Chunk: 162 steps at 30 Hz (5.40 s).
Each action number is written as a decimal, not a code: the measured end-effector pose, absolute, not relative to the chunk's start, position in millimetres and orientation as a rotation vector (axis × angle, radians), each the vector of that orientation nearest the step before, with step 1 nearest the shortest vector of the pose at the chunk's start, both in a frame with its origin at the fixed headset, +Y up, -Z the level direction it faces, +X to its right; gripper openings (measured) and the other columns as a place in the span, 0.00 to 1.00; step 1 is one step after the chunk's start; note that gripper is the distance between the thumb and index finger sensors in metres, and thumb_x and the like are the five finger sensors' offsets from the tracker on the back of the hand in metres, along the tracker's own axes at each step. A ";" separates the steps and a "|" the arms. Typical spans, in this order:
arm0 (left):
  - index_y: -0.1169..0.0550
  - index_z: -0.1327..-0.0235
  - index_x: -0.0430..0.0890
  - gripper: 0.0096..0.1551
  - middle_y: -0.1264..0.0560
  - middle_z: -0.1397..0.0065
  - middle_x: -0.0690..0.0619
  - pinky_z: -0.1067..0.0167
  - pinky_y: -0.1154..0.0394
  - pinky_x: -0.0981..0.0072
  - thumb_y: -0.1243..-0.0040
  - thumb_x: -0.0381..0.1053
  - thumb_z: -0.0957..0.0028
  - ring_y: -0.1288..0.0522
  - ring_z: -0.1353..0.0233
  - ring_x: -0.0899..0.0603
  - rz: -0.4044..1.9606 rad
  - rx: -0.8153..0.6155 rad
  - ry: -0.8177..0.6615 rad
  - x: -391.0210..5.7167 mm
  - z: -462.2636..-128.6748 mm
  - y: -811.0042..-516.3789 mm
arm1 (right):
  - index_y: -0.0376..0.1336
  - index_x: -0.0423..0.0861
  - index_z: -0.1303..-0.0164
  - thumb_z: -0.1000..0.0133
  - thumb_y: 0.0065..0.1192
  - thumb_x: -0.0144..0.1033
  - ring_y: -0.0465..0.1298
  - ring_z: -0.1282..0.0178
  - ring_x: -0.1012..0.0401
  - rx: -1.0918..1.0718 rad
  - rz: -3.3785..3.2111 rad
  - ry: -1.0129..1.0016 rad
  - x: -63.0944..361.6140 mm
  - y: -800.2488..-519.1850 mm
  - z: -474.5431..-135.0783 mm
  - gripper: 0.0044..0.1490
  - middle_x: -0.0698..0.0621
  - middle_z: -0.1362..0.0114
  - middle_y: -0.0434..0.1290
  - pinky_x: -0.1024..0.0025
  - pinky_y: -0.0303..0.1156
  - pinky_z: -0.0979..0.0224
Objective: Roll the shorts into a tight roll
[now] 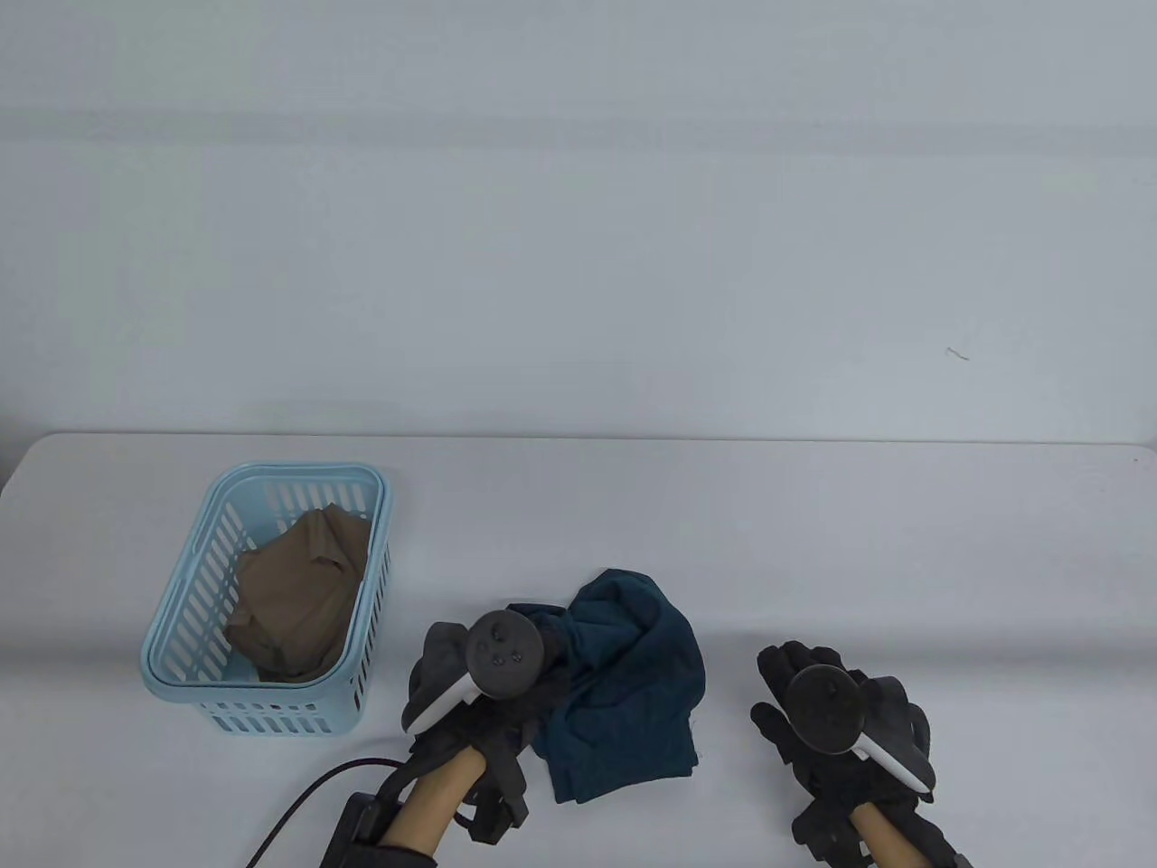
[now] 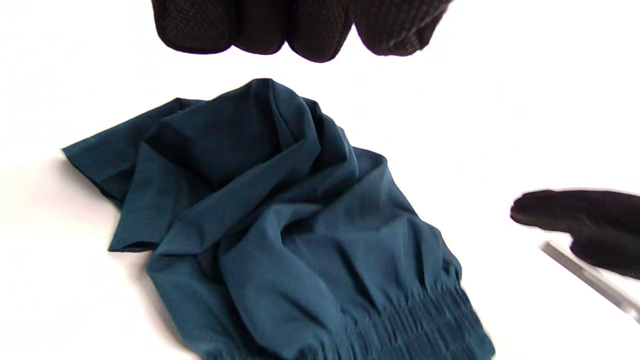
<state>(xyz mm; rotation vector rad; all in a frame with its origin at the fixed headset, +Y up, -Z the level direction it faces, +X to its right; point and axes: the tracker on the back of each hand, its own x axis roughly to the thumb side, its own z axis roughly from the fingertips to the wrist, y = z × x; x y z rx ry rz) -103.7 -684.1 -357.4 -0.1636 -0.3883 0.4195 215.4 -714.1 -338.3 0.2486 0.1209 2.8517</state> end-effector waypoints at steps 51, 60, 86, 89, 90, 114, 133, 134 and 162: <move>0.31 0.29 0.42 0.31 0.26 0.27 0.40 0.32 0.38 0.28 0.49 0.51 0.45 0.22 0.31 0.35 -0.102 -0.271 -0.731 -45.7 -343.8 -755.5 | 0.51 0.40 0.19 0.41 0.51 0.45 0.52 0.16 0.36 0.291 2.869 0.266 204.6 -722.9 -337.5 0.41 0.36 0.15 0.53 0.28 0.46 0.24; 0.27 0.33 0.45 0.28 0.21 0.33 0.45 0.32 0.41 0.25 0.49 0.53 0.45 0.18 0.37 0.39 -0.054 -0.030 -0.634 -30.9 -351.8 -683.6 | 0.47 0.40 0.17 0.42 0.55 0.48 0.51 0.16 0.36 0.371 2.680 0.608 201.7 -738.6 -339.9 0.47 0.37 0.14 0.51 0.27 0.45 0.24; 0.25 0.36 0.47 0.26 0.18 0.37 0.47 0.31 0.39 0.27 0.48 0.54 0.45 0.16 0.40 0.43 0.050 0.265 -0.481 -40.6 -349.0 -549.3 | 0.53 0.38 0.22 0.40 0.49 0.40 0.58 0.19 0.36 0.444 2.555 0.699 172.1 -750.0 -329.7 0.37 0.35 0.18 0.59 0.30 0.51 0.25; 0.25 0.35 0.49 0.26 0.19 0.34 0.47 0.31 0.43 0.23 0.48 0.55 0.45 0.17 0.36 0.41 0.063 0.221 -0.432 -67.7 -353.6 -557.9 | 0.54 0.39 0.22 0.41 0.50 0.39 0.60 0.20 0.36 0.369 2.619 0.612 178.0 -745.4 -333.4 0.37 0.36 0.18 0.60 0.31 0.53 0.25; 0.25 0.35 0.50 0.26 0.21 0.31 0.46 0.32 0.46 0.21 0.48 0.54 0.45 0.19 0.33 0.39 0.073 0.197 -0.411 -78.6 -356.5 -562.7 | 0.55 0.39 0.22 0.41 0.50 0.39 0.61 0.20 0.36 0.318 2.630 0.562 180.8 -743.5 -336.2 0.36 0.36 0.19 0.61 0.31 0.54 0.25; 0.23 0.37 0.48 0.25 0.16 0.39 0.48 0.32 0.42 0.23 0.46 0.54 0.45 0.17 0.34 0.37 0.684 0.163 -0.488 -182.2 -306.7 -459.4 | 0.68 0.42 0.35 0.44 0.61 0.37 0.83 0.42 0.50 0.438 2.183 -0.094 252.4 -464.7 -306.6 0.27 0.39 0.34 0.77 0.48 0.73 0.34; 0.22 0.35 0.49 0.25 0.18 0.33 0.44 0.32 0.42 0.22 0.45 0.51 0.46 0.21 0.30 0.32 0.672 -0.033 -0.411 -157.6 -387.9 -441.2 | 0.68 0.45 0.33 0.43 0.59 0.38 0.82 0.41 0.50 0.295 2.236 -0.001 267.1 -446.0 -391.5 0.28 0.42 0.36 0.79 0.45 0.70 0.32; 0.22 0.36 0.50 0.25 0.19 0.32 0.43 0.32 0.43 0.22 0.45 0.51 0.47 0.21 0.30 0.31 0.650 -0.025 -0.373 -154.3 -403.1 -447.9 | 0.68 0.46 0.33 0.43 0.59 0.37 0.81 0.39 0.49 0.242 2.238 -0.023 265.9 -455.9 -405.2 0.27 0.43 0.34 0.78 0.43 0.68 0.31; 0.22 0.36 0.54 0.26 0.23 0.25 0.44 0.32 0.52 0.22 0.44 0.45 0.49 0.28 0.23 0.31 0.107 -0.169 -0.438 -92.0 -377.9 -682.5 | 0.70 0.54 0.35 0.46 0.63 0.31 0.64 0.19 0.46 0.323 2.523 0.122 260.3 -682.7 -386.0 0.27 0.50 0.24 0.73 0.33 0.49 0.23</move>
